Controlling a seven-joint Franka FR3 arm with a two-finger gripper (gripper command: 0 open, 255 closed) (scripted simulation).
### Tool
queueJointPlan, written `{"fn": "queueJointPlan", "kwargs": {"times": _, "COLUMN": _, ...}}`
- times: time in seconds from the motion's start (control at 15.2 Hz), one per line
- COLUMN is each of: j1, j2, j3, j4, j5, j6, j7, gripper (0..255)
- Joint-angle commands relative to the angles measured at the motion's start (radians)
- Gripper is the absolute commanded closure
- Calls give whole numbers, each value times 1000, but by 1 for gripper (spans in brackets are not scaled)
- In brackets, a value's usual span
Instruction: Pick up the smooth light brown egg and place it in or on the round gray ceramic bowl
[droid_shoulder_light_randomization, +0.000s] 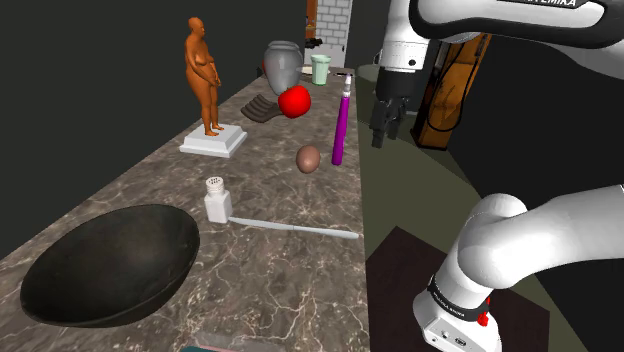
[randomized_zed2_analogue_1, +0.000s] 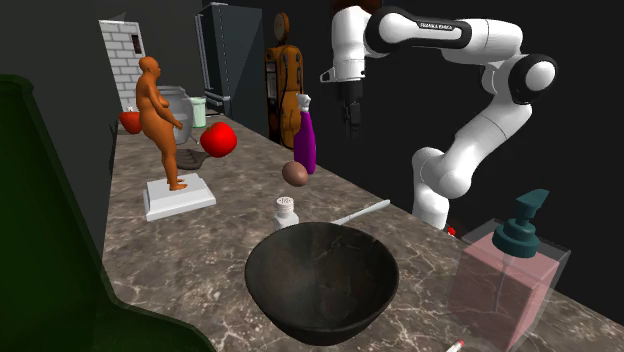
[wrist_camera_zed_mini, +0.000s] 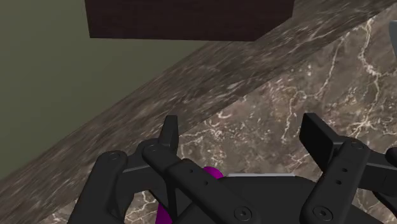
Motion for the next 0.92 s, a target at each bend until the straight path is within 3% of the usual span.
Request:
{"fn": "queueJointPlan", "kwargs": {"times": 0.0, "j1": 0, "j2": 0, "j3": 0, "j4": 0, "j5": 0, "j6": 0, "j7": 0, "gripper": 0}}
{"fn": "queueJointPlan", "kwargs": {"times": 0.86, "j1": -58, "j2": 338, "j3": 95, "j4": 86, "j5": 218, "j6": 392, "j7": 407, "gripper": 0}}
